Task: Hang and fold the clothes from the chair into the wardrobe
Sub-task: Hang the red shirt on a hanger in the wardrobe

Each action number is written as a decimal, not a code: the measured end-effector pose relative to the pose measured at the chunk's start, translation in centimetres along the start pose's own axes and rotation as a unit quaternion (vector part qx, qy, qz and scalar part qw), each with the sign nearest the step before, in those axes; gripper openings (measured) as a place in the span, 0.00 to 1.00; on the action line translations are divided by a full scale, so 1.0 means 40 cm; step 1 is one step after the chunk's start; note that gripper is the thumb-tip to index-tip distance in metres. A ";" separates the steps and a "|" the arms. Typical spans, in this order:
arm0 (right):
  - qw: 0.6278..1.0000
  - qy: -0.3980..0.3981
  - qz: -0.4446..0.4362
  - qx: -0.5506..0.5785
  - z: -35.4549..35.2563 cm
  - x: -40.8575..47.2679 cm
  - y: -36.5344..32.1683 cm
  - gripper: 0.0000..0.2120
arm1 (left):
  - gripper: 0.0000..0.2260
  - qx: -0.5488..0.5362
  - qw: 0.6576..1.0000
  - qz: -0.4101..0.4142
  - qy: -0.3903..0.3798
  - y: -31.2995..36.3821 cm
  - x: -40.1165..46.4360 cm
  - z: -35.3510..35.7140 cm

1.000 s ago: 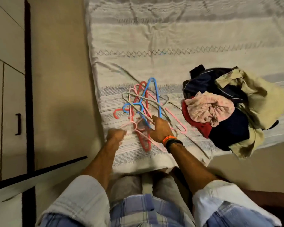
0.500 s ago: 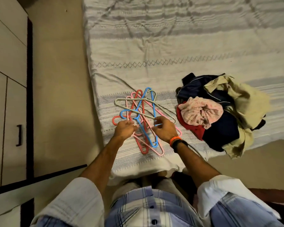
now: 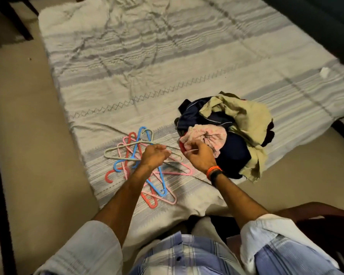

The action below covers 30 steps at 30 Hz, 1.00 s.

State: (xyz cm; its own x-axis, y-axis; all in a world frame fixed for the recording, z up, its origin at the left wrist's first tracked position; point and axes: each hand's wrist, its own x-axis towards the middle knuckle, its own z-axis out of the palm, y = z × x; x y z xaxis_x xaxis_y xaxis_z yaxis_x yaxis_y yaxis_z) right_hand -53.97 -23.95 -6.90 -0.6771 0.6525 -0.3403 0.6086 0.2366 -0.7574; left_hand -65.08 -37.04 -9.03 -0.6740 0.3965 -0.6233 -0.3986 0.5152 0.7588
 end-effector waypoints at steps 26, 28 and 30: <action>0.999 0.023 0.031 0.003 -0.382 0.479 0.247 0.16 | 0.37 0.146 0.988 0.036 0.026 0.360 0.405 0.508; 0.999 0.041 0.008 -0.018 -0.378 0.493 0.254 0.21 | 0.36 0.166 0.985 0.034 0.014 0.377 0.423 0.526; 0.998 0.033 -0.006 -0.047 -0.376 0.502 0.264 0.36 | 0.28 0.168 0.985 0.027 -0.006 0.393 0.419 0.551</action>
State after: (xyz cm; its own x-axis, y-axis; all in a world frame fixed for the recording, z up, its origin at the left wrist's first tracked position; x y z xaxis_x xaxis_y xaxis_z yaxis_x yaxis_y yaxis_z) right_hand -54.92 2.47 -13.34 -0.6585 0.6938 -0.2914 0.6381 0.3096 -0.7050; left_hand -68.94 -5.56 -11.70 -0.6810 0.4377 -0.5871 -0.1326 0.7148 0.6867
